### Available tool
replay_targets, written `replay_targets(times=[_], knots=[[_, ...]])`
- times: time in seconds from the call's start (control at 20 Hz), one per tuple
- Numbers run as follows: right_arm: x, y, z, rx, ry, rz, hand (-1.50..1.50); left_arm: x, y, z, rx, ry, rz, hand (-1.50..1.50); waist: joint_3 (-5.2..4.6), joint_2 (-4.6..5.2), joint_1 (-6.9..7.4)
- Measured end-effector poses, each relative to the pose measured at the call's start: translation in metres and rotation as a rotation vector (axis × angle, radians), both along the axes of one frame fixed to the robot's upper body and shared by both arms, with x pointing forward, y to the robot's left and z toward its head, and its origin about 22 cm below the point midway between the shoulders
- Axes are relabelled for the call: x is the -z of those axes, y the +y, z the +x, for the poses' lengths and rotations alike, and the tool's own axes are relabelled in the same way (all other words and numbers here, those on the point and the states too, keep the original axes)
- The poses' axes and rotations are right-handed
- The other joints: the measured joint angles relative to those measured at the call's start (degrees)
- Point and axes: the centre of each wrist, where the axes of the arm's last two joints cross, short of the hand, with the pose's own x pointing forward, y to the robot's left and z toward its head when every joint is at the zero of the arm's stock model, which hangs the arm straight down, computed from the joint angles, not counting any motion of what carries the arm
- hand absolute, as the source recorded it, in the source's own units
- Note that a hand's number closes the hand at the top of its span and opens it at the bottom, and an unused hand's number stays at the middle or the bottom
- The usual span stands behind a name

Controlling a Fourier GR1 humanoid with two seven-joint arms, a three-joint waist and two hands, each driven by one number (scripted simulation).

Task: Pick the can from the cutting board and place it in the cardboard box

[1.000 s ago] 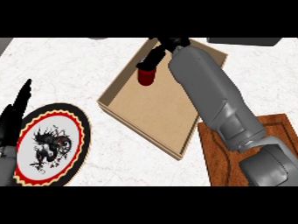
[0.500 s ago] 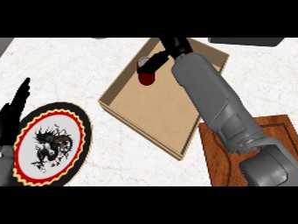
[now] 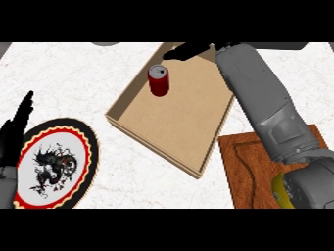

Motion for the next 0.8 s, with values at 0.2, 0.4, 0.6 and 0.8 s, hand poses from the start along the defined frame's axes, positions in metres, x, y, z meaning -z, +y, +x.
replay_targets(times=[0.2,0.4,0.6,0.8], knots=[[-0.003,-0.044,0.006,0.018,0.01,0.064,-1.5,-0.001,0.009,0.0,-0.01,0.002,0.007,0.0,0.01,-0.05,-0.42],[-0.007,-0.094,0.009,0.064,0.017,0.089,-1.5,-0.001,0.013,0.0,-0.015,0.002,0.001,0.0,0.0,-0.15,-0.78],[-0.008,-0.155,0.004,0.099,0.02,0.091,-1.5,-0.003,0.012,0.001,-0.011,-0.001,-0.003,0.0,0.05,0.03,-0.57],[-0.012,-0.21,-0.008,0.109,0.017,0.074,-1.5,-0.006,0.008,0.001,-0.013,-0.001,-0.004,0.0,0.09,0.04,-0.44]])
